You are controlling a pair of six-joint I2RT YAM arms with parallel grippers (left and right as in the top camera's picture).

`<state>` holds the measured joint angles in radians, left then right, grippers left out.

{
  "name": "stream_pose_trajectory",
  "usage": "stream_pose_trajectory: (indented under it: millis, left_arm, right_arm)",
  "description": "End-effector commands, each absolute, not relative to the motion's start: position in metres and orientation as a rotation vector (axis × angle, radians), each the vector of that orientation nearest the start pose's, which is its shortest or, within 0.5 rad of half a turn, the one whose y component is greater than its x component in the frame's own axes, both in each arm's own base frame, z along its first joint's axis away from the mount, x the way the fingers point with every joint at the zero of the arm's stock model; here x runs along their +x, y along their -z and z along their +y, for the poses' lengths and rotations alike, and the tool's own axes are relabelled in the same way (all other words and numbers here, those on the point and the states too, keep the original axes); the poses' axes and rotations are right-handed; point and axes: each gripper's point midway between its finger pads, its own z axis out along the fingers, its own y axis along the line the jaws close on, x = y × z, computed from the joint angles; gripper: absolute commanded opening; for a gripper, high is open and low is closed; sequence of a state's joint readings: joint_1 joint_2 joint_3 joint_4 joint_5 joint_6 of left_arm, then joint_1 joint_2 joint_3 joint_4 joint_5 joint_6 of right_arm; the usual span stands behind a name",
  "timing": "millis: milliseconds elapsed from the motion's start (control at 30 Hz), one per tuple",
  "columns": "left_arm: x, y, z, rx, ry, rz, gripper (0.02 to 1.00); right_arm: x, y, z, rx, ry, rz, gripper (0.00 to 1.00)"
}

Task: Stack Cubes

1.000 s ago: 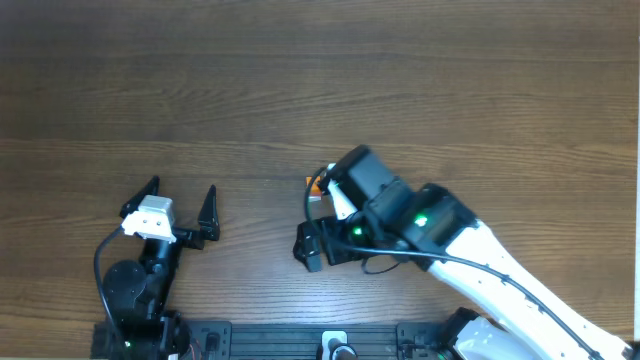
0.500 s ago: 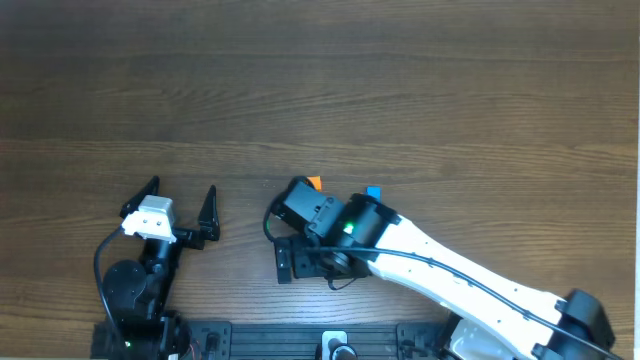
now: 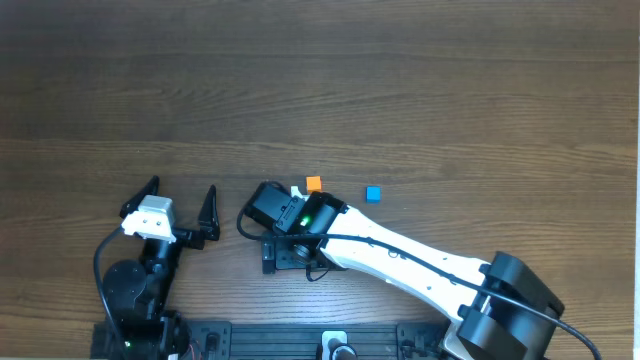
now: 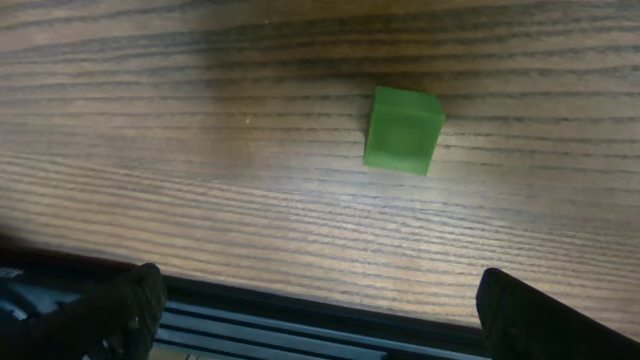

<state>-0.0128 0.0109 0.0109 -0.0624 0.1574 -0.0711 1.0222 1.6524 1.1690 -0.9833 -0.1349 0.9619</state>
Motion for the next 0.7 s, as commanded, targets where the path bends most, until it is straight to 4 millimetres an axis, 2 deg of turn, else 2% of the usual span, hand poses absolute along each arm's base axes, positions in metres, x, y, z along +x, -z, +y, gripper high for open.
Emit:
stream_pose_trajectory:
  millis: [33, 433, 567, 700]
  left_arm:
    - [0.244, -0.16, -0.029, 0.08, 0.177, 1.633, 1.0]
    - [0.244, -0.16, -0.029, 0.08, 0.177, 1.633, 1.0]
    - [0.244, -0.16, -0.029, 0.081, 0.176, 1.633, 1.0]
    - [0.244, -0.16, -0.029, 0.08, 0.176, 1.633, 1.0]
  right_arm:
    - [0.153, -0.065, 0.278, -0.102, -0.175, 3.151, 0.991]
    - [0.155, -0.042, 0.27, -0.067, -0.069, 3.182, 0.991]
    - [0.154, -0.035, 0.262, 0.073, -0.039, 3.195, 0.993]
    - [0.151, -0.027, 0.264, 0.088, -0.076, 3.203, 0.991]
